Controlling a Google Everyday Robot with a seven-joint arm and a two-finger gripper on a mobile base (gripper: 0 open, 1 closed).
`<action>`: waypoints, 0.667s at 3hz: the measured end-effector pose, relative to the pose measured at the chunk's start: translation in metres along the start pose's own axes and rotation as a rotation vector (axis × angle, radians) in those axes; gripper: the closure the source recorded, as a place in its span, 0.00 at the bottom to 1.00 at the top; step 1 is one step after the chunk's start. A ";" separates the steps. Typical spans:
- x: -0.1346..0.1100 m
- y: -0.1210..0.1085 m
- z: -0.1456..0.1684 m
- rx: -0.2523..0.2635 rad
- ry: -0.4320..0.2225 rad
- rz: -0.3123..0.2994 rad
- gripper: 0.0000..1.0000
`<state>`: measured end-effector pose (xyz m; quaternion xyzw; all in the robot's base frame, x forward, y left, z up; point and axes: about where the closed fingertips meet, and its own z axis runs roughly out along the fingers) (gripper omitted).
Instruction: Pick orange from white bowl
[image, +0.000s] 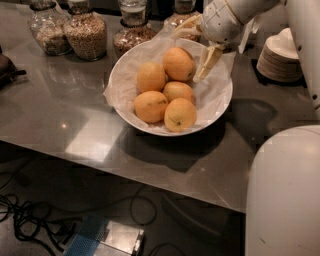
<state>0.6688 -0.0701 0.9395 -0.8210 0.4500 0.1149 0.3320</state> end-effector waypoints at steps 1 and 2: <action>0.009 0.000 0.011 0.003 -0.034 0.005 0.20; 0.007 -0.005 0.022 0.000 -0.063 -0.022 0.21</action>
Offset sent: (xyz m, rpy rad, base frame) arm 0.0043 0.0110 -0.0197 0.0486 0.0297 0.1079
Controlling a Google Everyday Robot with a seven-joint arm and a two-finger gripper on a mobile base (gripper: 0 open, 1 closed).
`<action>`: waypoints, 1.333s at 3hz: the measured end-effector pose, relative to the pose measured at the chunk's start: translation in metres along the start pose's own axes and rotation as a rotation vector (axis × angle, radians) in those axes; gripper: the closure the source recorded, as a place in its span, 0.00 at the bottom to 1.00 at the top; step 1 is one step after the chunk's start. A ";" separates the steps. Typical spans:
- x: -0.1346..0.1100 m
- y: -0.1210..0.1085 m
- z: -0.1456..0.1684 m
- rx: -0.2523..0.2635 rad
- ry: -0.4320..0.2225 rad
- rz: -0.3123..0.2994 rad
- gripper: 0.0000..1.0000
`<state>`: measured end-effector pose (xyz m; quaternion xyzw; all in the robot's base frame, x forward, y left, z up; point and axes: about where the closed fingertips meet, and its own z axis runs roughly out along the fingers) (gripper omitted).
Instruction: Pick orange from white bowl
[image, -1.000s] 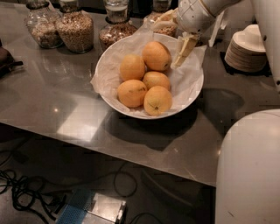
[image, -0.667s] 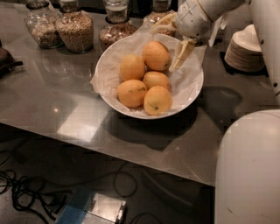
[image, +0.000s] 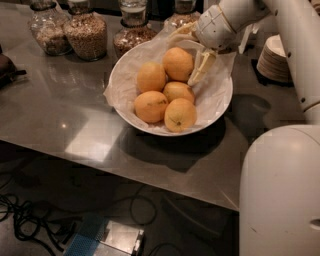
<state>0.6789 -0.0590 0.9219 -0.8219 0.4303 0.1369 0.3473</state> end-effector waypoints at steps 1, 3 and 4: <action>-0.005 0.000 0.000 0.007 -0.015 -0.016 0.40; -0.006 0.012 0.007 -0.003 -0.039 -0.001 0.87; -0.005 0.014 0.010 -0.012 -0.044 0.005 0.83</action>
Offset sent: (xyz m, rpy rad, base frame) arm -0.0321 -0.0048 0.0024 0.0177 0.0055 0.0349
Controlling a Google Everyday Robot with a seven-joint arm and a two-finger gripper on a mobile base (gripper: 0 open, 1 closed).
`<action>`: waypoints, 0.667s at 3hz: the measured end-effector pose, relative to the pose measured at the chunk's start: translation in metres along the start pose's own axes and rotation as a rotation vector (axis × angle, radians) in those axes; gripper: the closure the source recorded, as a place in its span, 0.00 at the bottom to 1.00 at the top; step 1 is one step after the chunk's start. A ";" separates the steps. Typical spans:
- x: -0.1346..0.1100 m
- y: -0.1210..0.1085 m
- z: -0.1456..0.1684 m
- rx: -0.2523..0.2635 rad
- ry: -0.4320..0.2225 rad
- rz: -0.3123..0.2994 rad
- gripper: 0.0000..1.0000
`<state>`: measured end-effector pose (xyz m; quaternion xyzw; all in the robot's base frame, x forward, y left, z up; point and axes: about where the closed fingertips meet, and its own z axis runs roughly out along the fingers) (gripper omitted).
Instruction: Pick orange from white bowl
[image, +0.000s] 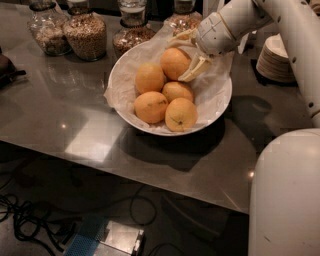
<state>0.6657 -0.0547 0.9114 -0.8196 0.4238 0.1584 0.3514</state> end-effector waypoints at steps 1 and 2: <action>0.001 -0.001 0.003 -0.016 -0.003 0.002 0.87; 0.002 -0.003 0.008 -0.037 -0.006 -0.001 0.83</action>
Offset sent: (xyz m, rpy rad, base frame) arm 0.0140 0.0097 -0.0350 -0.0839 0.1233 0.1352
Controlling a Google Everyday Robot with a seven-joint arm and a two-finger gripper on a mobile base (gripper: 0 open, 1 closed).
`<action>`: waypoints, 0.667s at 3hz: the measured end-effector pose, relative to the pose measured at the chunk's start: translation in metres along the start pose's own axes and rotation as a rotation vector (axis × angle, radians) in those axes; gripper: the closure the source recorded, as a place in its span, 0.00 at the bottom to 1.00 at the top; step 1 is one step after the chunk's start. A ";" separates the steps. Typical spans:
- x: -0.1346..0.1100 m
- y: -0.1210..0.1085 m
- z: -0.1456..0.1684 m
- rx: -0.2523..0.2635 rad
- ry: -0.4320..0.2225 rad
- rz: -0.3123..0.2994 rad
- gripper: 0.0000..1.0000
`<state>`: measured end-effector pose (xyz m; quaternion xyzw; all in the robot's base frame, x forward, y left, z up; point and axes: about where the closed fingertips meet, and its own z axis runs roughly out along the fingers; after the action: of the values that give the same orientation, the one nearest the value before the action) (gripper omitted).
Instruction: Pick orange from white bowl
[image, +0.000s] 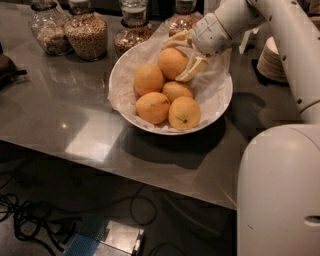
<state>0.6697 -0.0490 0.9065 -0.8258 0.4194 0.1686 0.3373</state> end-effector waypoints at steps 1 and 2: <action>-0.001 -0.003 0.003 -0.016 -0.002 -0.002 0.60; -0.002 -0.003 0.002 -0.016 -0.002 -0.002 0.37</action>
Offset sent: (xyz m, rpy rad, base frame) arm 0.0226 0.0072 -0.0412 -0.0886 0.1294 0.1343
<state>0.6711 -0.0457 0.9074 -0.8288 0.4167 0.1724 0.3312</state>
